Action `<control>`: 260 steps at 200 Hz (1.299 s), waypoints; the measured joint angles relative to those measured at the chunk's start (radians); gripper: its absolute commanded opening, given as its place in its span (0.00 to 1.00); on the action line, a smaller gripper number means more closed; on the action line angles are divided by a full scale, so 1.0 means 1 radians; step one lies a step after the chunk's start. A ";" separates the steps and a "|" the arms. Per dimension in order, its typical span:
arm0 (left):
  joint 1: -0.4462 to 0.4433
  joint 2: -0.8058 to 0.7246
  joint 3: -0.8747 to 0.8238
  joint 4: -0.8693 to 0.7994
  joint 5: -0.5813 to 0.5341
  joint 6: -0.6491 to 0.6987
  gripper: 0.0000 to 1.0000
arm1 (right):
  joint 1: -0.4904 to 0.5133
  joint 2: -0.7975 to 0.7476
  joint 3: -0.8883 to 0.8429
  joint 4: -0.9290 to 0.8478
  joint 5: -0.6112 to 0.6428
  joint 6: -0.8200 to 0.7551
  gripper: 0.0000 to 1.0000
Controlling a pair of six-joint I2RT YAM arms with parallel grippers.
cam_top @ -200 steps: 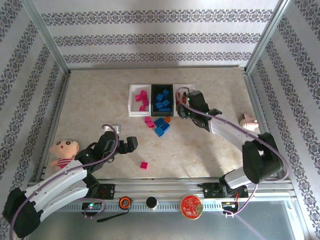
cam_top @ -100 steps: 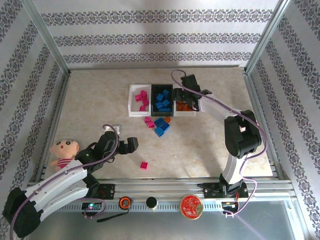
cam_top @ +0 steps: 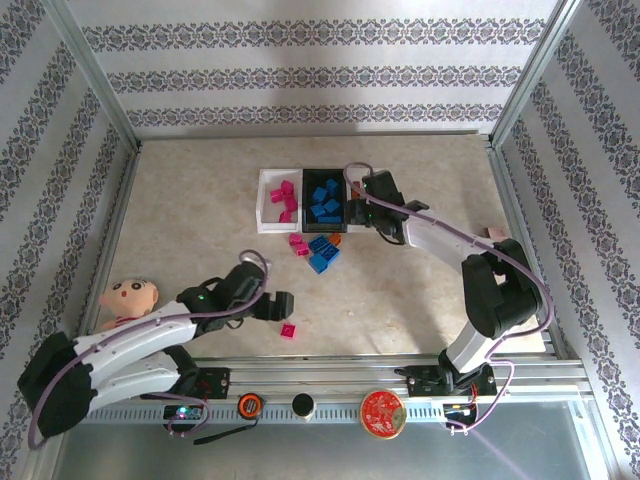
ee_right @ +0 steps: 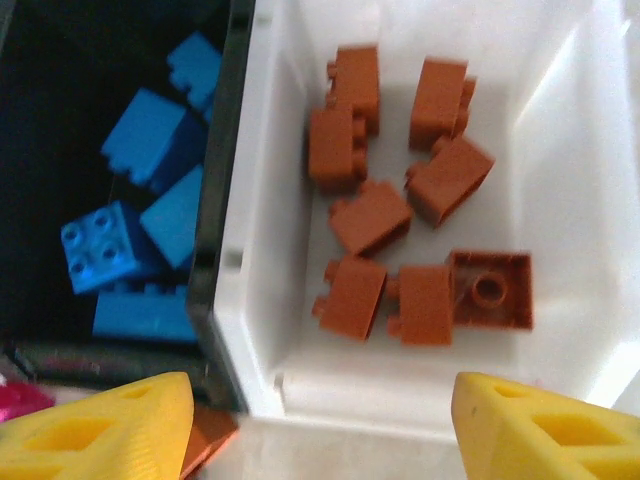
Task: Sort the legos into containers by color
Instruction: Place the lego in the container, then pick up the lego from the middle-left of the table.
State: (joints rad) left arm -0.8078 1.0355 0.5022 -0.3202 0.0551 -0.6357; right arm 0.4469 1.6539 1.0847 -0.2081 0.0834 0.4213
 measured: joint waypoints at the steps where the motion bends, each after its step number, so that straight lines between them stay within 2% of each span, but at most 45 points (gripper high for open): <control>1: -0.005 0.004 0.002 0.000 0.000 0.000 0.89 | 0.001 -0.002 -0.006 0.003 0.000 0.000 0.69; 26: -0.111 0.125 0.056 -0.036 -0.037 0.005 0.86 | 0.020 -0.038 -0.085 0.019 -0.006 0.005 0.70; 51: -0.175 0.216 0.096 -0.042 -0.084 0.004 0.83 | 0.020 -0.063 -0.139 0.029 -0.006 0.019 0.70; 88: -0.250 0.327 0.154 -0.061 -0.139 -0.002 0.72 | 0.020 -0.101 -0.174 0.039 -0.006 0.022 0.70; 136: -0.336 0.365 0.161 -0.126 -0.176 -0.060 0.65 | 0.008 -0.124 -0.187 0.056 -0.005 0.022 0.70; 152: -0.349 0.366 0.150 -0.127 -0.180 -0.080 0.59 | 0.006 -0.125 -0.193 0.061 -0.005 0.022 0.70; 174: -0.351 0.377 0.146 -0.134 -0.191 -0.095 0.46 | 0.007 -0.125 -0.197 0.069 -0.006 0.026 0.70; 207: -0.351 0.381 0.150 -0.135 -0.199 -0.095 0.36 | 0.007 -0.126 -0.200 0.074 -0.005 0.026 0.70; 260: -0.342 0.357 0.151 -0.133 -0.204 -0.082 0.30 | 0.006 -0.156 -0.243 0.083 -0.005 0.029 0.70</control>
State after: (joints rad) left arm -1.1500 1.3930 0.6529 -0.4534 -0.1486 -0.7177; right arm 0.4534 1.4982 0.8421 -0.1253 0.0780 0.4507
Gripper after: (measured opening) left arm 0.331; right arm 0.704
